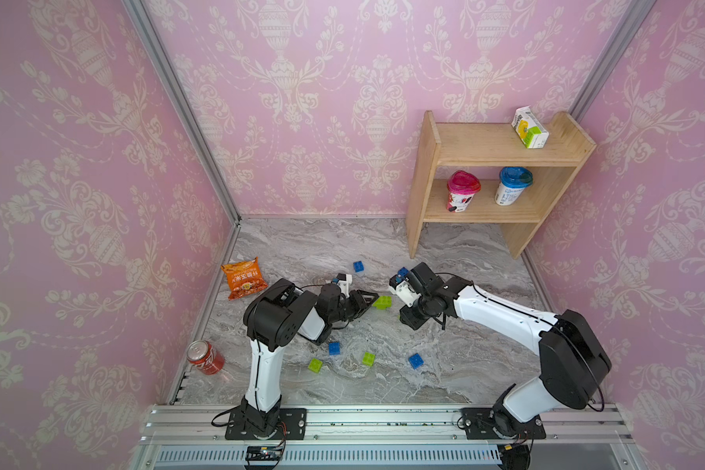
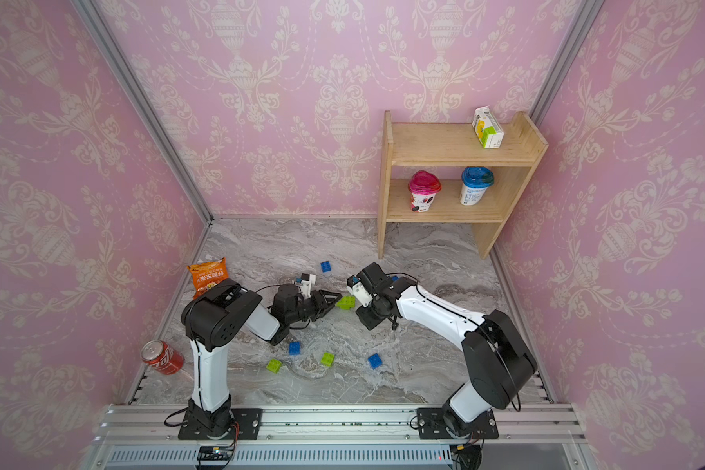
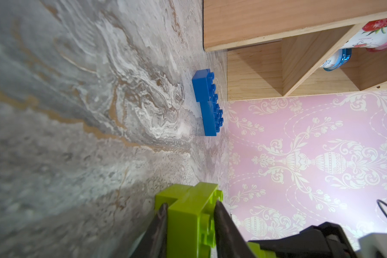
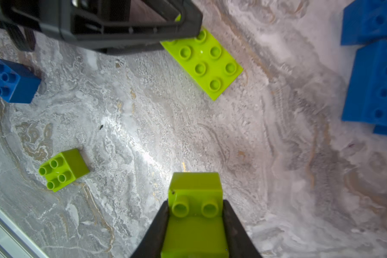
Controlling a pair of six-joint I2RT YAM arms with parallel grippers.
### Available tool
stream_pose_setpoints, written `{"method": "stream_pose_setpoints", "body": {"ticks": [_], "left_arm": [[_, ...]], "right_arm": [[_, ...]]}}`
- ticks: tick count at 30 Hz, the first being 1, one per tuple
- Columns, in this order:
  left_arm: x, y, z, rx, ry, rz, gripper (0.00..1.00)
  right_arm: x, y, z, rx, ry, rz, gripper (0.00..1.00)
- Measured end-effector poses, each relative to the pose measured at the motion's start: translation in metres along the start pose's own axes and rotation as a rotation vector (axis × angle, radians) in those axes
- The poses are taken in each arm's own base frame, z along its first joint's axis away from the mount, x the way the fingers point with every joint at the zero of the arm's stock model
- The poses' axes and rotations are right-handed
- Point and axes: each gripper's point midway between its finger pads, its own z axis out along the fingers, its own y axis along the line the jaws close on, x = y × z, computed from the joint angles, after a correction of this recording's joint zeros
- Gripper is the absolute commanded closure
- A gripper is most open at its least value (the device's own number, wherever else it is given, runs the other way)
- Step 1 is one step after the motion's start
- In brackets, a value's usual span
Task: Assemble the letter v with lego
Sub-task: Pick up the lego brick from the center of the board, then assemble the lego brick with the lego brick.
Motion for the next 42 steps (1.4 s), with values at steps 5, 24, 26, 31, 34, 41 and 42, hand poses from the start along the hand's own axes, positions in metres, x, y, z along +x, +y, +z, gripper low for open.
{"method": "stream_pose_setpoints", "body": {"ticks": [5,24,26,31,34,41,42], "left_arm": [[0.000,0.000,0.000,-0.002,0.001,0.000,0.68],[0.001,0.002,-0.002,-0.023,0.018,0.019,0.60],[0.001,0.003,-0.001,-0.020,0.018,0.020,0.60],[0.000,0.002,-0.001,-0.014,0.015,0.024,0.62],[0.000,0.001,-0.001,-0.012,0.015,0.025,0.63],[0.000,0.001,-0.001,-0.008,0.013,0.028,0.64],[0.000,0.001,-0.001,-0.008,0.013,0.028,0.64]], "right_arm": [[-0.014,-0.005,-0.008,-0.005,-0.002,-0.277,1.00],[-0.053,-0.028,0.021,-0.108,0.056,-0.628,1.00],[-0.053,-0.027,0.021,-0.111,0.054,-0.627,1.00],[-0.053,-0.025,0.021,-0.121,0.049,-0.630,1.00],[-0.053,-0.025,0.021,-0.122,0.048,-0.641,1.00],[-0.050,-0.023,0.022,-0.144,0.057,-0.670,1.00],[-0.050,-0.023,0.023,-0.148,0.060,-0.670,1.00]]}}
